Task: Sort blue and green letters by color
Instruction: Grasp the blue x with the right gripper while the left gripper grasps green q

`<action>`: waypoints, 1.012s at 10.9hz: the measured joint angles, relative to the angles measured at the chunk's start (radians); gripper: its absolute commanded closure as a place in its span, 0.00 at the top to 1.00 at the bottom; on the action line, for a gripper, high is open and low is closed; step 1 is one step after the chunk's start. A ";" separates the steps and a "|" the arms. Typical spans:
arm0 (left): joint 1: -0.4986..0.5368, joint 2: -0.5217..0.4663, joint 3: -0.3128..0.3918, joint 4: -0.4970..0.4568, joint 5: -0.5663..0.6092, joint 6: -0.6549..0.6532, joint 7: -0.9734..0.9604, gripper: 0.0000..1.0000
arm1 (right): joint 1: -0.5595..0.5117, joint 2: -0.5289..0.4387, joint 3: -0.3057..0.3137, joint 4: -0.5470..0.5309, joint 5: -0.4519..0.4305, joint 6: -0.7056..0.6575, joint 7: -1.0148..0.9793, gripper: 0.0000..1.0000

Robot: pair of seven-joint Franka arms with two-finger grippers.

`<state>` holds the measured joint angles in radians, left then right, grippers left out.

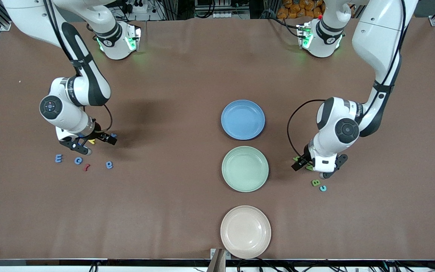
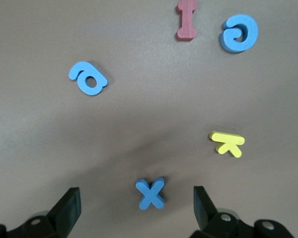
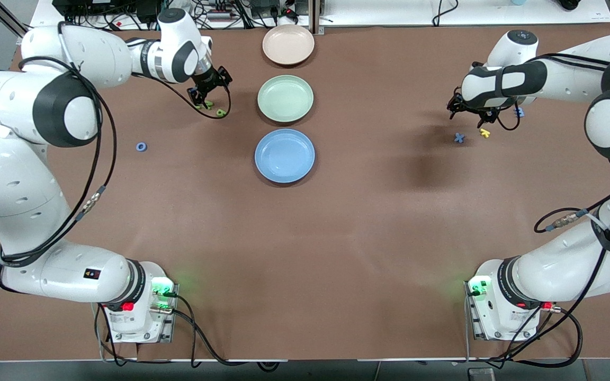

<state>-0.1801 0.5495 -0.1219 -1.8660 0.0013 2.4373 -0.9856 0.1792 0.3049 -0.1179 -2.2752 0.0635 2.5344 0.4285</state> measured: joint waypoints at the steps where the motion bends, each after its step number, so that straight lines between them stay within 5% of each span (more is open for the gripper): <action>1: -0.009 0.005 0.000 -0.009 0.000 0.021 -0.021 1.00 | -0.002 0.013 0.005 -0.005 0.010 0.018 0.002 1.00; 4: -0.017 0.007 0.000 -0.084 0.000 0.137 -0.043 1.00 | -0.014 0.051 0.025 -0.020 0.019 0.087 0.010 0.98; 11: -0.030 0.031 0.004 -0.120 0.044 0.204 -0.213 1.00 | -0.052 0.069 0.045 -0.053 0.021 0.101 0.012 0.49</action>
<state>-0.2102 0.5801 -0.1178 -1.9862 0.0449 2.6415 -1.1985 0.1269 0.3735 -0.0731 -2.3287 0.0849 2.6351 0.4410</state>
